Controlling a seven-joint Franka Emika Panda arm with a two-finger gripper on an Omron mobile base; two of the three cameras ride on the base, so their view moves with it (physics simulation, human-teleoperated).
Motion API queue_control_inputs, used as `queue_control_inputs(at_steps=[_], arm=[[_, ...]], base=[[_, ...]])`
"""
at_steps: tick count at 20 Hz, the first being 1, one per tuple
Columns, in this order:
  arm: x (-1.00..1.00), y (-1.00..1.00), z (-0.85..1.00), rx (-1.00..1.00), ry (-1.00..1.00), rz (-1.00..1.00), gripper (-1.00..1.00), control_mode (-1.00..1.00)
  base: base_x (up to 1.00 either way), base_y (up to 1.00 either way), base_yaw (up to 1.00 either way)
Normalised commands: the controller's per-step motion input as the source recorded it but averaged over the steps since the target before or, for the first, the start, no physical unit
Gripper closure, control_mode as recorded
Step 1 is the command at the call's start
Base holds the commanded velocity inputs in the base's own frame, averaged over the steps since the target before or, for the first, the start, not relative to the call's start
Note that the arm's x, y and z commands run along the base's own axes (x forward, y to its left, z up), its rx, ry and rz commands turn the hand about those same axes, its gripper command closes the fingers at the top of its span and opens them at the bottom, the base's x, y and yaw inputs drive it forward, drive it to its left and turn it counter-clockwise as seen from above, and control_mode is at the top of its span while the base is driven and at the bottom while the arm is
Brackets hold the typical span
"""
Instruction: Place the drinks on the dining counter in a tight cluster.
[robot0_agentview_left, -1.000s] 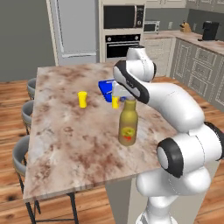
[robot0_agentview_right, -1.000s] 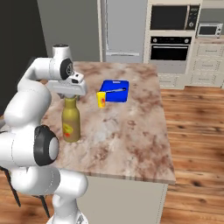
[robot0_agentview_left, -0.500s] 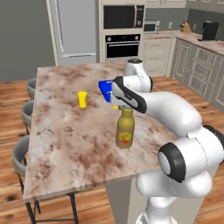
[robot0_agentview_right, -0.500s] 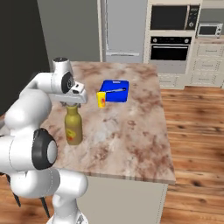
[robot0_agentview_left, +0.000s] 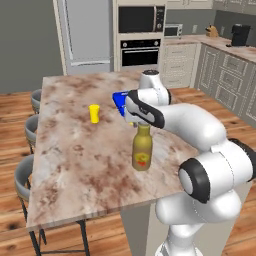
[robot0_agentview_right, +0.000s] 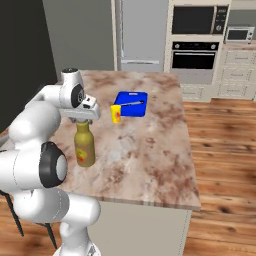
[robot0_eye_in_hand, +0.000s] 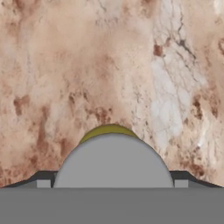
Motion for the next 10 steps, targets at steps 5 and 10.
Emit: queue_control_inputs(at_steps=[5, 10], arm=[[0.07, 0.00, -0.20, 0.00, 0.05, 0.00, 1.00, -1.00], [0.00, 0.00, 0.00, 0.00, 0.00, 0.00, 1.00, -1.00]], base=[[0.00, 0.00, 0.00], [0.00, 0.00, 0.00]])
